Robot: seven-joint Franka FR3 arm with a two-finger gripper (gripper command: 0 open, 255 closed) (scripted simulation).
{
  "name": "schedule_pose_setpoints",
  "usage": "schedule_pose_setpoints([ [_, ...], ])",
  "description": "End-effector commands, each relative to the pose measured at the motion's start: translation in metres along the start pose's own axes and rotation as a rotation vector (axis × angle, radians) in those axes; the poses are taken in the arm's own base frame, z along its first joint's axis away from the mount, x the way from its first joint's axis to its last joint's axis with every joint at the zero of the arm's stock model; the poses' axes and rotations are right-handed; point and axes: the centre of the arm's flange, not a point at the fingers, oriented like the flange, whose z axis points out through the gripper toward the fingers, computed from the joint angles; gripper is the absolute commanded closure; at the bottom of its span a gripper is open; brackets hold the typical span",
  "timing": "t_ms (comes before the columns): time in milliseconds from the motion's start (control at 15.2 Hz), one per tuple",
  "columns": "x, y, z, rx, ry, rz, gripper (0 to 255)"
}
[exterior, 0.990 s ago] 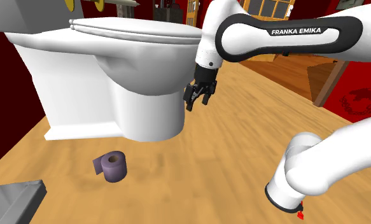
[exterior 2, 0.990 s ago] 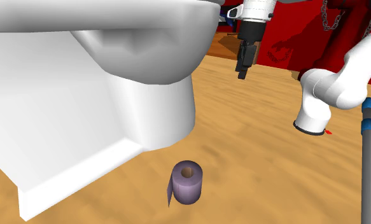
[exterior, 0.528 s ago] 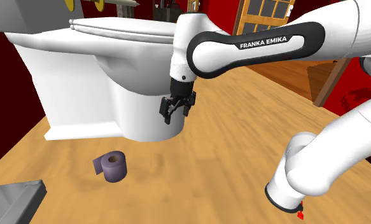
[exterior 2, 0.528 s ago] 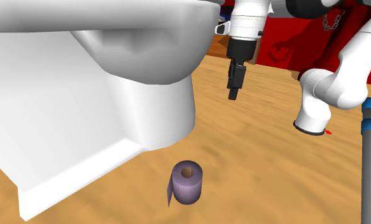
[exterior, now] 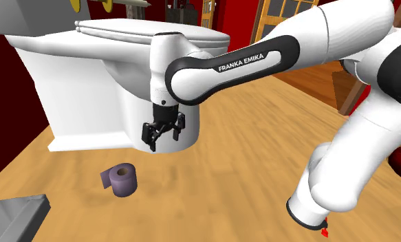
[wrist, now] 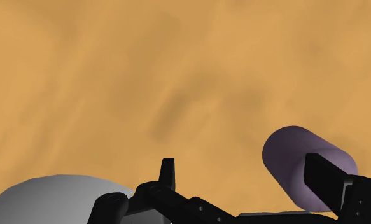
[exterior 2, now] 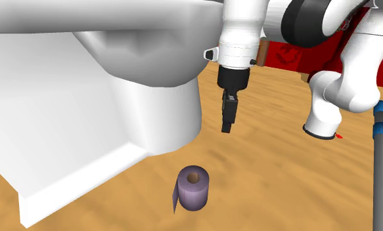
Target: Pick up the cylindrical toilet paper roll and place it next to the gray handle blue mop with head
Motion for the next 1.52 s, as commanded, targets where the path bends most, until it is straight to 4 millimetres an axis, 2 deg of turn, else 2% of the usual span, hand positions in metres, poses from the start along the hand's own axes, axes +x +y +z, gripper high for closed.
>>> schedule_pose_setpoints([
  [0,0.008,-0.022,0.015,-0.001,-0.008,0.000,0],
  [660,0.050,-0.125,0.081,-0.008,-0.047,-0.004,0],
  [1122,0.048,-0.125,0.118,-0.008,-0.047,-0.004,0],
  [1452,0.048,-0.125,0.121,-0.008,-0.047,-0.004,0],
])
